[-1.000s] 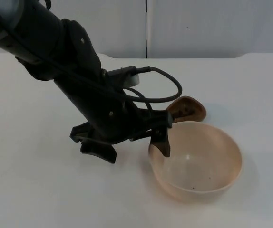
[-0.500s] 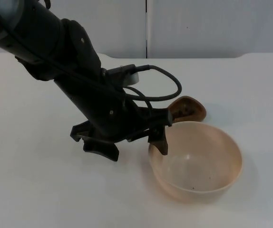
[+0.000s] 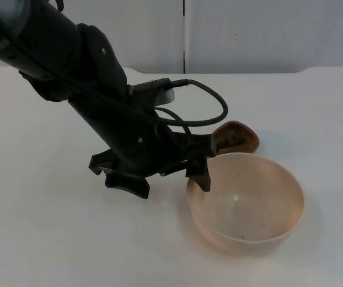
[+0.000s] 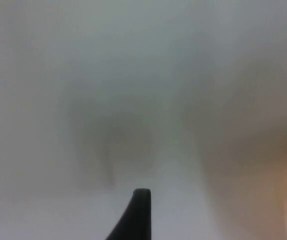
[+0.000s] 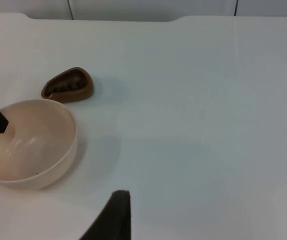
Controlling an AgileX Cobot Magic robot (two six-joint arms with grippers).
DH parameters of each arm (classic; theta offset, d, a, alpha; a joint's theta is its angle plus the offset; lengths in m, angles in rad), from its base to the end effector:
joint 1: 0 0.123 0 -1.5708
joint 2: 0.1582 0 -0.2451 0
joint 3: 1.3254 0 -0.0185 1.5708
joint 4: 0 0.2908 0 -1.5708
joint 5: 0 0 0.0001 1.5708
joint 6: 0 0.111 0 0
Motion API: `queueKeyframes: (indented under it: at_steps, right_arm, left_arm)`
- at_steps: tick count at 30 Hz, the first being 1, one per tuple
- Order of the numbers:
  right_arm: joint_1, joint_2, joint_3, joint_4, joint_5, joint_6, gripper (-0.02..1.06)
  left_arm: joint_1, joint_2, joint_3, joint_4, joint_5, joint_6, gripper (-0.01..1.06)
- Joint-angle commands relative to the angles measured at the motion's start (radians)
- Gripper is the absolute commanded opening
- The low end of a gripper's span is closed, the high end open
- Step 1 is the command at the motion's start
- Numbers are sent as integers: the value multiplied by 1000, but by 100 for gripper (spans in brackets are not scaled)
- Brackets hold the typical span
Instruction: Pick up the bowl with the left hand and pour the coffee beans from the cup into the bowl with the right hand.
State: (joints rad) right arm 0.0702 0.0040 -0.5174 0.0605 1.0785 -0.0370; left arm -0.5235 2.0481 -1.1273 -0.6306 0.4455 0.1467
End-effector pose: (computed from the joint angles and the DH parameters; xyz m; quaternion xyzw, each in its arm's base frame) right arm 0.0854 0.0119 0.2912 -0.0474 0.8527 0.0388 0.5188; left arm 0.3265 -0.2211 0.0172 0.0662 0.9730 -0.1957 0.1033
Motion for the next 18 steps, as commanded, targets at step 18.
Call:
queueKeyframes:
  at_steps: [18]
  right_arm:
    - [-7,-4,3,-3,1,-3,105]
  left_arm:
    - [-6,-2,-6,-12,4,11,82]
